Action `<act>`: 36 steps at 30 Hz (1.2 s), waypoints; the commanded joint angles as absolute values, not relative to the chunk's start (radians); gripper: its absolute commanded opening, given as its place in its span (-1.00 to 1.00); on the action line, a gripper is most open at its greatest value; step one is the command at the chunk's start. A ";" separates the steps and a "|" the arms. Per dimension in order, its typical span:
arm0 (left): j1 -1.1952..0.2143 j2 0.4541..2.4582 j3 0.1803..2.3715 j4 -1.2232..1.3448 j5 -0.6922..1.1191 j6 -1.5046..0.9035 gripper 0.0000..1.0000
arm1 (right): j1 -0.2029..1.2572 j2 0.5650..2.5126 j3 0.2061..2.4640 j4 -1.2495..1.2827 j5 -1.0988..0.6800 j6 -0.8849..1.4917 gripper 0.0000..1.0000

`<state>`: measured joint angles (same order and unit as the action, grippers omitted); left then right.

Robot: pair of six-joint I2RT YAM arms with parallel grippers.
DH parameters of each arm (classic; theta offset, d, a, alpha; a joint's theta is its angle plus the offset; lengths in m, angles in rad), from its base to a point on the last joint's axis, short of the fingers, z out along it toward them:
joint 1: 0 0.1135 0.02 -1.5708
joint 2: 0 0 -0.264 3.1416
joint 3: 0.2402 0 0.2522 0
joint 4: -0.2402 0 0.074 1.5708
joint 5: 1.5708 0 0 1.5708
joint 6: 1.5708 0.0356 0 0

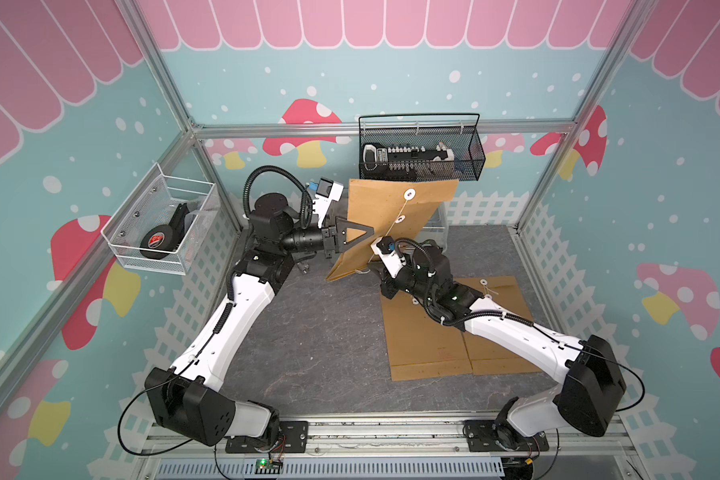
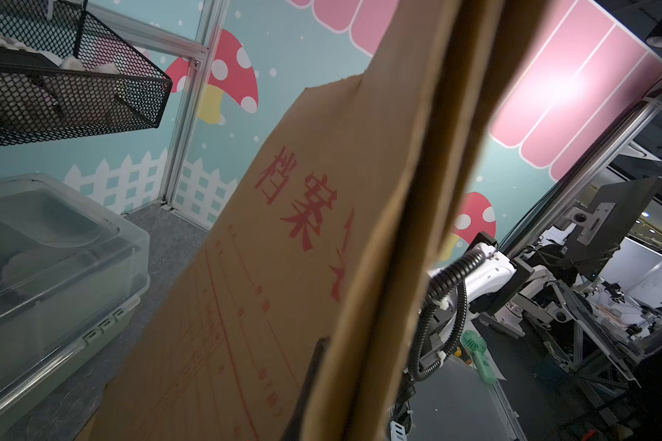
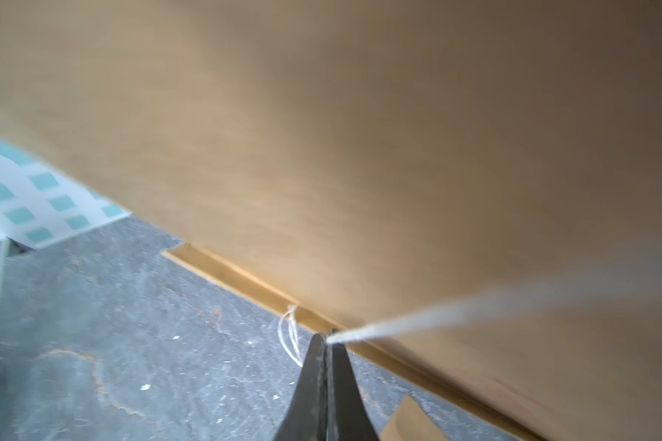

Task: Close the mouth of the file bag
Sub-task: Close the file bag.

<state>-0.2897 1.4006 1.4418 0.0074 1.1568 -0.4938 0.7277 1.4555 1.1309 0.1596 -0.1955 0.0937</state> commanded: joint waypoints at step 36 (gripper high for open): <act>-0.225 1.346 1.357 0.061 1.126 -0.584 -1.00 | 0.581 1.232 1.206 -0.085 0.368 0.086 -1.00</act>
